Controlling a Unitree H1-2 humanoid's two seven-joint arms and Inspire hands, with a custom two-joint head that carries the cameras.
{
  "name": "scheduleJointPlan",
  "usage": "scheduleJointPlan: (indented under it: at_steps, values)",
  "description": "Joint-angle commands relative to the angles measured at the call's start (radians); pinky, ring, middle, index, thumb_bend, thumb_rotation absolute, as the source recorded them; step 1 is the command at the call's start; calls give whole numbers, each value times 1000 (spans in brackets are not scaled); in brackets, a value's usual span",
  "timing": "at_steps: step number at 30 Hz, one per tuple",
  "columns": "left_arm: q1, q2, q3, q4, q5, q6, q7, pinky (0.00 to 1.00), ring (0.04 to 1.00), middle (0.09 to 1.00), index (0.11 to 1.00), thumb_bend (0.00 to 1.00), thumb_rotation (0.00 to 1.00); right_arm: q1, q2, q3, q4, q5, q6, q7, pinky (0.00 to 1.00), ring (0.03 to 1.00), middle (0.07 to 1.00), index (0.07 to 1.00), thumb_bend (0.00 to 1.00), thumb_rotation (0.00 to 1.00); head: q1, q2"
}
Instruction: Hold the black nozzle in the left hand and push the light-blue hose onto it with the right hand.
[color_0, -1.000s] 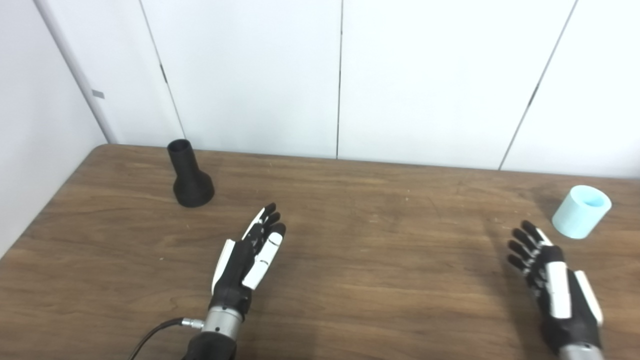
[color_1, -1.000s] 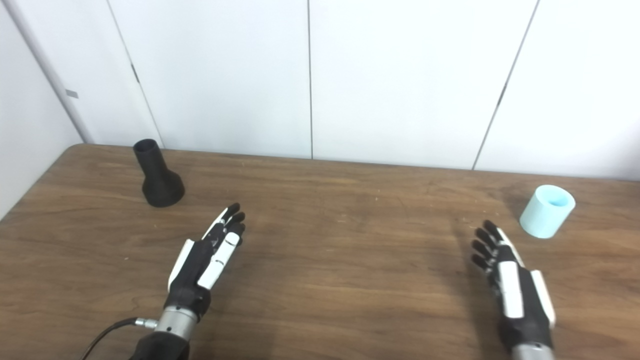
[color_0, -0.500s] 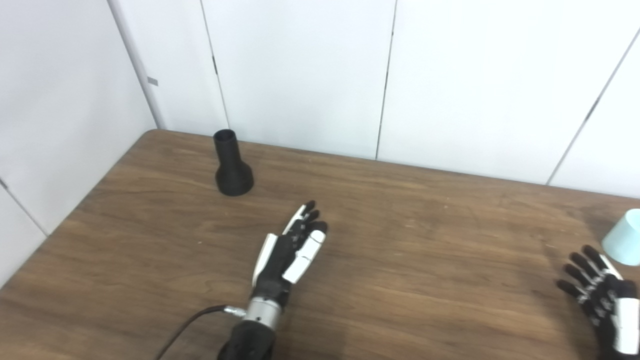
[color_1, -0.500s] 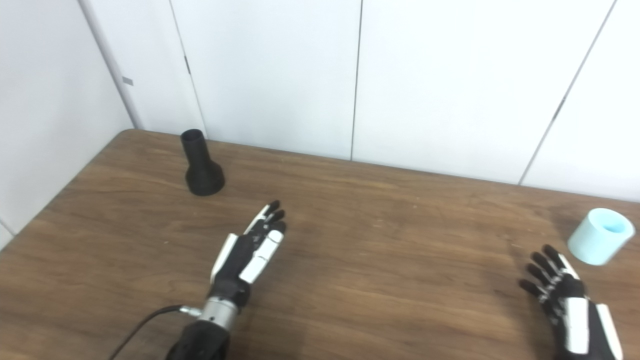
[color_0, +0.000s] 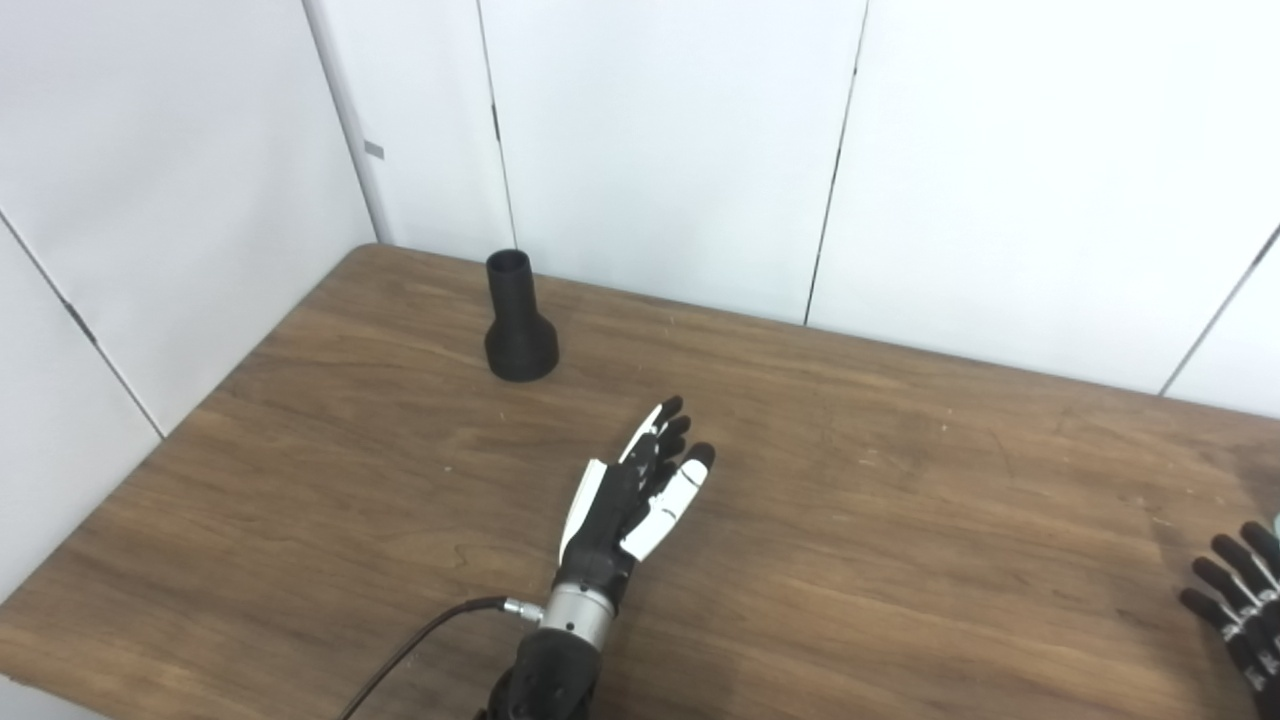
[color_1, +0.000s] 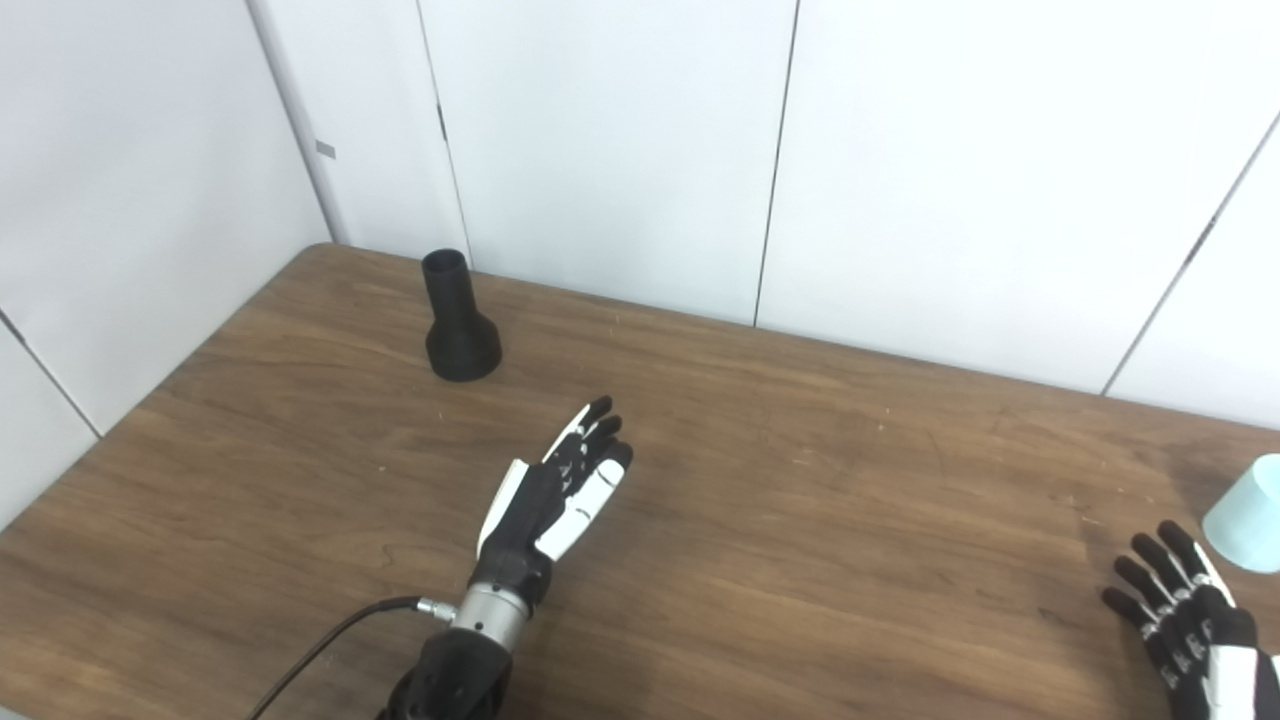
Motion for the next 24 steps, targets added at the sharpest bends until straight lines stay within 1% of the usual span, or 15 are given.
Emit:
scheduleJointPlan:
  at_steps: [1, 2, 3, 4, 5, 6, 7, 10, 13, 15, 16, 19, 21, 24]
  values:
    - [-37, -9, 2, -12, 13, -22, 16, 897, 928, 919, 902, 447, 571, -11, -29, -20, 17, -1, -9, -7, 832, 883, 906, 942, 579, 1000, 0, 1]
    - [-38, -10, 3, -13, 18, -19, 20, 894, 925, 919, 898, 475, 511, -12, -29, -21, 19, 0, -9, -7, 834, 882, 905, 943, 576, 1000, 0, -5]
    - [-39, -11, 4, -13, 21, -17, 23, 891, 924, 919, 895, 493, 472, -12, -29, -22, 21, 0, -8, -8, 835, 882, 904, 944, 574, 1000, 0, -5]
    - [-40, -10, 7, -18, 32, -12, 29, 891, 923, 919, 895, 499, 459, -12, -28, -21, 23, -2, -9, -8, 835, 882, 904, 944, 574, 1000, 4, -8]
    - [-42, -7, 8, -25, 47, -5, 36, 883, 921, 910, 890, 527, 374, -12, -26, -20, 27, -4, -11, -8, 835, 882, 903, 945, 571, 1000, 7, -14]
    - [-43, -5, 10, -30, 58, 0, 40, 883, 924, 904, 887, 550, 350, -12, -25, -20, 29, -5, -12, -8, 835, 882, 903, 945, 568, 1000, 7, -14]
    - [-46, 2, 14, -37, 76, 6, 48, 883, 925, 900, 885, 565, 336, -13, -24, -20, 32, -7, -11, -9, 835, 882, 903, 946, 567, 1000, 10, -15]
    - [-50, 17, 30, -55, 117, 23, 63, 873, 902, 889, 878, 568, 304, -15, -23, -20, 35, -10, -6, -12, 831, 884, 904, 945, 553, 1000, 10, -15]
    - [-45, 25, 57, -75, 130, 29, 75, 855, 903, 891, 875, 584, 269, -14, -23, -19, 32, -12, -3, -12, 823, 883, 906, 943, 539, 1000, 17, -19]
    - [-42, 32, 73, -86, 137, 32, 80, 861, 891, 885, 872, 600, 185, -13, -23, -16, 34, -17, -6, -11, 823, 884, 906, 944, 535, 1000, 23, -22]
    - [-41, 37, 82, -91, 140, 35, 82, 861, 890, 885, 872, 601, 182, -14, -23, -15, 37, -19, -9, -10, 823, 884, 906, 944, 535, 1000, 25, -25]
    - [-44, 58, 121, -116, 136, 56, 85, 852, 880, 880, 871, 629, 119, -18, -24, -12, 50, -25, -19, -6, 828, 887, 905, 946, 533, 1000, 30, -28]
    - [-50, 72, 151, -136, 130, 79, 84, 857, 879, 879, 872, 649, 98, -21, -25, -11, 59, -24, -25, -1, 831, 889, 906, 947, 529, 1000, 31, -29]
    - [-61, 95, 191, -166, 129, 109, 81, 862, 884, 877, 871, 660, 102, -24, -26, -9, 65, -27, -30, 2, 836, 891, 908, 950, 524, 1000, 33, -33]
